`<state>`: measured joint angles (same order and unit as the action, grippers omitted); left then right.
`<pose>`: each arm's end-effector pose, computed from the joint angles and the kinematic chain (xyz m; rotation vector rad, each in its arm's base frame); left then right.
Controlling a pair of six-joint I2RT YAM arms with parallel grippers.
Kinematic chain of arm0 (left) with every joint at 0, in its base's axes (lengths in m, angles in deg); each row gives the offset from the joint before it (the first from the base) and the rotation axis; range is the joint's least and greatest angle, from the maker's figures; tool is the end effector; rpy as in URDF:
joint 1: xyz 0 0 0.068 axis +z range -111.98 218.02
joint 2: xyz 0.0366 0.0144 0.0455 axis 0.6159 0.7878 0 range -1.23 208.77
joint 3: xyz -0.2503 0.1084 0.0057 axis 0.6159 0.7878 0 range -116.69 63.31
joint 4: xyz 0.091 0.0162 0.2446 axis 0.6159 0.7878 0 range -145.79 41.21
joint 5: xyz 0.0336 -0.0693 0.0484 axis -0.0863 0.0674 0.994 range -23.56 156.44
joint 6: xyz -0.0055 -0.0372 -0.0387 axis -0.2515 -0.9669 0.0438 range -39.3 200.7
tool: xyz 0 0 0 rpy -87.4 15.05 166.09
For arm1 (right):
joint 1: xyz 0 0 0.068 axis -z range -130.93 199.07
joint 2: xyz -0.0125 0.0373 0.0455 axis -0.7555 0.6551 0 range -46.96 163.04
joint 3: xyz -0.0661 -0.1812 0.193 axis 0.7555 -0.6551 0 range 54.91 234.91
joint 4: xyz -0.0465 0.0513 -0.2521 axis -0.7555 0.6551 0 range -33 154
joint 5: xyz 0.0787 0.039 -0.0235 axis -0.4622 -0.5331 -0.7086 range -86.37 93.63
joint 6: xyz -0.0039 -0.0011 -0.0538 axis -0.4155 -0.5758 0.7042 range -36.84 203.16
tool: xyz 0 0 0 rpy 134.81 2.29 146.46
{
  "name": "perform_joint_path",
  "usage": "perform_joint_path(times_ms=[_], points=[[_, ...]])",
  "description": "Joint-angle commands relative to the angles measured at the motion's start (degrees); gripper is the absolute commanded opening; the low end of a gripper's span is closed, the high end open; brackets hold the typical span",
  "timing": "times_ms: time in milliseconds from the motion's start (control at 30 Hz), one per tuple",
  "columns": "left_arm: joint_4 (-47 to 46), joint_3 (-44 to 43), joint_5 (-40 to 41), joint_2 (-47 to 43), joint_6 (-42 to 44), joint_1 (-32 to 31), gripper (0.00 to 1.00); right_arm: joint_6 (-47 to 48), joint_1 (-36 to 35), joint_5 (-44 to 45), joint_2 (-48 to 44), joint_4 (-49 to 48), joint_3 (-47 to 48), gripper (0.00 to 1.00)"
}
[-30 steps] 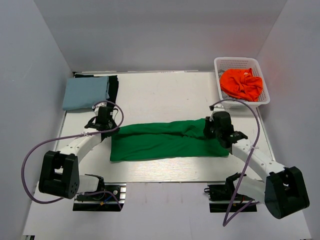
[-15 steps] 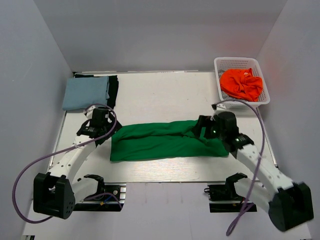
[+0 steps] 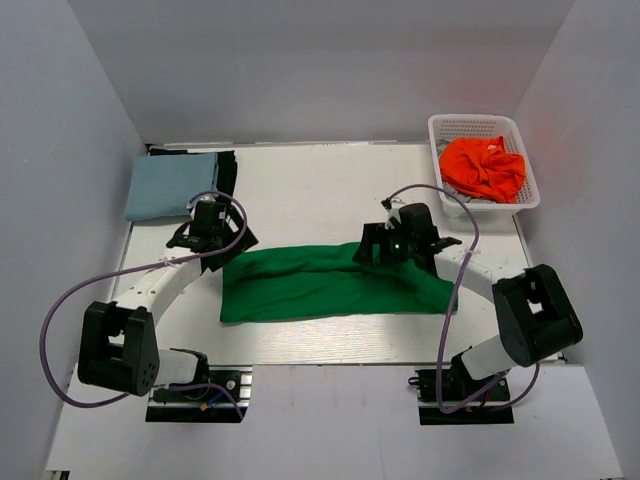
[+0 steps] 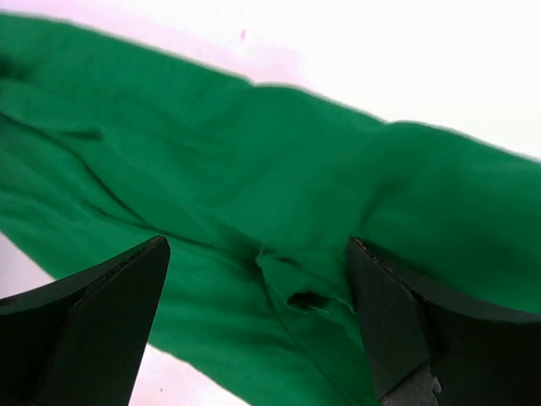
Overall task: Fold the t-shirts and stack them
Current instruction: Fold the other side of the tshirt into a rectangle, then rotate the tshirt 90 degrees
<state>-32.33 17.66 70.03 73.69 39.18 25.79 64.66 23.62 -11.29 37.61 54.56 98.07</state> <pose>0.2554 -0.0530 0.2138 -0.6619 2.4278 -0.3132 0.2695 0.1383 0.1911 -0.2847 2.3026 0.6947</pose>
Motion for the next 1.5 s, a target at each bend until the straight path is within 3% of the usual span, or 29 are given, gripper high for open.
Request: perform_joint_path(times_ms=[0,167,267,400,600,700,933,1233,1467], points=[[-0.9,-1.7,-0.3,0.3,1.7,-0.3,1.00,1.2,-1.5,-4.1,-2.0,1.0,-2.2,0.90],[0.3,-2.3,0.8,2.0,1.7,-0.3,1.00,-1.6,-5.5,-7.7,-13.7,9.9,-7.3,0.90],[0.3,-3.0,0.3,3.0,2.3,-0.3,1.00,-1.5,-5.6,-4.6,-18.3,14.1,-6.9,0.90],[0.8,-5.2,-1.0,4.6,3.8,-0.3,1.00,-0.8,-5.5,-2.4,-21.0,10.7,-5.9,0.90],[-4.9,-5.7,-8.2,8.5,5.6,-0.8,1.00,-4.0,-5.1,16.9,-15.9,13.1,-1.9,0.90],[-5.5,-6.8,-10.0,11.8,5.6,-2.0,1.00,-4.3,-4.9,20.4,-9.5,12.0,1.8,0.90],[-6.7,-4.6,-8.4,13.8,5.6,-3.1,1.00,-6.4,-4.3,15.9,0.3,13.7,2.3,0.90],[-3.9,-3.0,-5.2,15.4,5.6,-3.1,1.00,-11.9,-4.5,13.0,-12.6,13.6,-10.3,0.90],[-3.3,0.8,-5.2,15.3,4.4,-3.6,1.00,-15.0,-4.1,19.2,-6.7,13.5,-6.3,0.90]])
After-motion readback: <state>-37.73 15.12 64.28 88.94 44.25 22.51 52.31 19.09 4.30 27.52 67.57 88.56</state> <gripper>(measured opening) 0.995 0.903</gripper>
